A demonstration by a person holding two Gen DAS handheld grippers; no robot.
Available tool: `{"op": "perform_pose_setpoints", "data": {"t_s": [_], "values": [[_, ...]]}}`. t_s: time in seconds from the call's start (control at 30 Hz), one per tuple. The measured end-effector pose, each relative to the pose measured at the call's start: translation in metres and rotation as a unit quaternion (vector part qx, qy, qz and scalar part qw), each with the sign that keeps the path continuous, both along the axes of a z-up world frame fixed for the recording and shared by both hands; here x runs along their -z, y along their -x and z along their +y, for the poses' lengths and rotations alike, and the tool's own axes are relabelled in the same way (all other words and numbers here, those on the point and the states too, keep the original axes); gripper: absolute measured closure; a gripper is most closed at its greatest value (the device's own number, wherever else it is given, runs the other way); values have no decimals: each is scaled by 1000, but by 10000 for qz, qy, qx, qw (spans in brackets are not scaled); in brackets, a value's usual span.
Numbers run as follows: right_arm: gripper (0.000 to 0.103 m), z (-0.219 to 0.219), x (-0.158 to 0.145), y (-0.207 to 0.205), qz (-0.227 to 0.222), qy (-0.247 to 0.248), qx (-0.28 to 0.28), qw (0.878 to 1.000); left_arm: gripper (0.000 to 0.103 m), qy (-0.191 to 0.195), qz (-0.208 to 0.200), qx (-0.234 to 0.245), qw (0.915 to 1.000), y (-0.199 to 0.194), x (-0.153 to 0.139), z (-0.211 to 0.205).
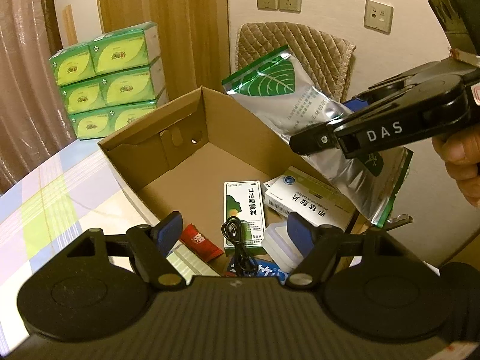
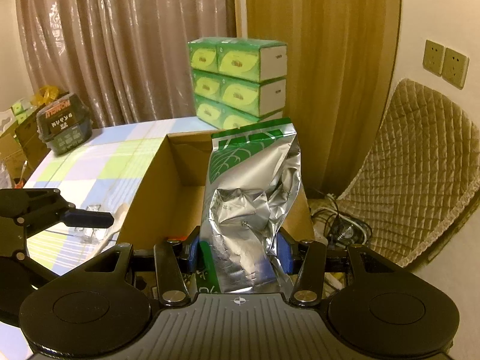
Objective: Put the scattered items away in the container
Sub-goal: 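Open the left tool to drop the red packet while the right tool releases the pouch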
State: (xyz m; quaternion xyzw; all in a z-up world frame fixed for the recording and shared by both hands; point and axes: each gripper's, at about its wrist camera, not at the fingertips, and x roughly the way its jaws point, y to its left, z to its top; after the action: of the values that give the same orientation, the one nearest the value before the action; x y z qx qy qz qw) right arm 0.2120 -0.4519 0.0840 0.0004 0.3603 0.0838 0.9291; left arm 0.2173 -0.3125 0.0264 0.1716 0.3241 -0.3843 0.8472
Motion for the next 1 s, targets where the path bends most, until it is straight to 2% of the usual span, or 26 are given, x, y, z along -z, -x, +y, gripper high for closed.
{"op": "perform_pose_setpoints", "data": {"t_s": [0.5,0.7,0.73,0.77,0.8,1.0], "values": [[56,5,1,-7,23,45,-54,10000,30,81,14,-53,10000,-1,-5,7],[55,4,5,-12,16,-142,-21,9999,30,95,27,-101,9999,-2,-4,10],[45,2,5,-13,-57,-221,-1,9997,30,91,30,-108,9999,-3,-4,11],[25,0,4,-13,-128,-284,59,9995,30,88,34,-114,9999,-3,-4,11],[23,-2,3,-13,-191,-326,137,9992,30,88,41,-120,9999,-3,-4,11],[23,-6,-2,-7,-257,-395,218,9986,30,86,65,-182,9998,-5,-2,16]]}}
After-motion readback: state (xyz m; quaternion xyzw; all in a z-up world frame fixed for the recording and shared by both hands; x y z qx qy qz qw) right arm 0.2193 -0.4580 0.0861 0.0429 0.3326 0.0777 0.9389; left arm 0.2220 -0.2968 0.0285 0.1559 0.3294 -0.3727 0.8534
